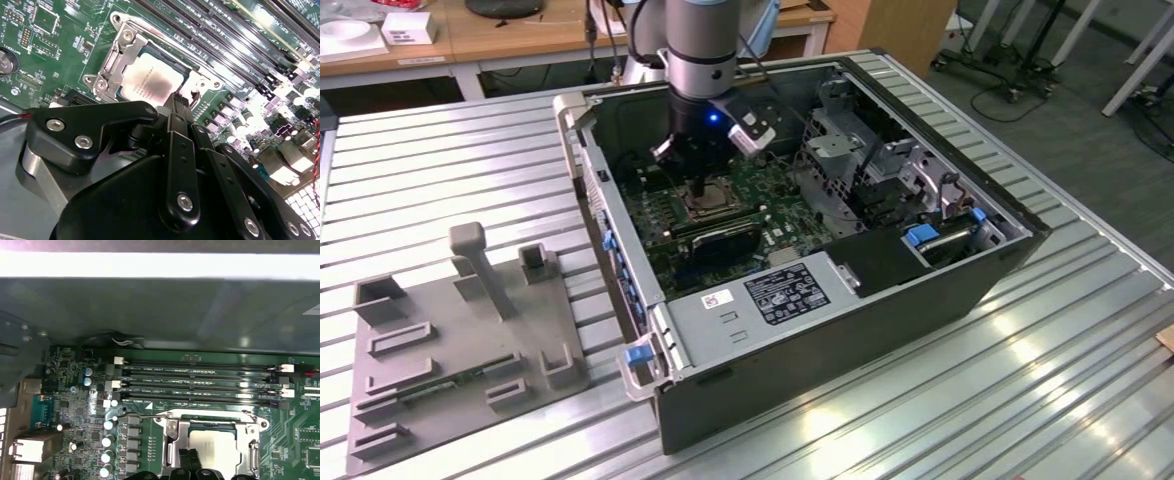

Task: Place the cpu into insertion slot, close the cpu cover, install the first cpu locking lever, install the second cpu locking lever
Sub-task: 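Close the cpu cover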

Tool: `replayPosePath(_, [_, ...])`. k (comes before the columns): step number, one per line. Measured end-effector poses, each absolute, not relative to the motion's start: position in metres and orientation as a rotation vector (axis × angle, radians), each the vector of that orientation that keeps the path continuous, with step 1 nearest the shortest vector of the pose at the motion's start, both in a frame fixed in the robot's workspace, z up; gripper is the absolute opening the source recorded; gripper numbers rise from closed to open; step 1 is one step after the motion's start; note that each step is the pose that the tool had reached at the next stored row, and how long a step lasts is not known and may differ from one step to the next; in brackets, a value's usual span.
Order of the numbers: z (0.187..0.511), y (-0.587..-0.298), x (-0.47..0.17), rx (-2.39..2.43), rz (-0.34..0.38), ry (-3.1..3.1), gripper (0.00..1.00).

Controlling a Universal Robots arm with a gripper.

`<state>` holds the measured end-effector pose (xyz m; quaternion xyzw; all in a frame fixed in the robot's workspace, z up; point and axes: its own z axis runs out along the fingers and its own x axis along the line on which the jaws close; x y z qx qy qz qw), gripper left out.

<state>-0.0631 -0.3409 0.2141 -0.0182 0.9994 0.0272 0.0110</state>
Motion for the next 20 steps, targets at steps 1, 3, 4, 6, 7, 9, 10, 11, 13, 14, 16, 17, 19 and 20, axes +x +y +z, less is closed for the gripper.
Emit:
replayPosePath(1, [0.2141,-0.3409,-0.0641,-0.057,0.085,3.118,0.11])
replayPosePath(3, [0.2141,-0.3409,-0.0661,-0.057,0.085,3.117,0.11])
replayPosePath(4, [0.2141,-0.3408,-0.0666,-0.057,0.085,3.117,0.11])
replayPosePath(6, [0.2141,-0.3408,-0.0667,-0.057,0.085,3.117,0.11])
replayPosePath(7, [0.2141,-0.3408,-0.0667,-0.057,0.085,3.117,0.11])
replayPosePath(9, [0.2141,-0.3411,-0.067,-0.057,0.085,3.117,0.11])
replayPosePath(10, [0.2141,-0.3418,-0.0671,-0.057,0.085,3.117,0.11])
replayPosePath(11, [0.2141,-0.3427,-0.0672,-0.057,0.085,3.117,0.11])
replayPosePath(13, [0.2141,-0.3443,-0.0674,-0.057,0.084,3.117,0.11])
replayPosePath(14, [0.2141,-0.3452,-0.0674,-0.057,0.085,3.117,0.11])
replayPosePath(16, [0.2136,-0.3458,-0.0674,-0.057,0.085,3.116,0.11])
replayPosePath(17, [0.2129,-0.3458,-0.0674,-0.057,0.085,3.116,0.11])
replayPosePath(19, [0.2113,-0.3459,-0.0675,-0.057,0.085,3.117,0.11])
replayPosePath(20, [0.2105,-0.3458,-0.0676,-0.057,0.085,3.117,0.11])
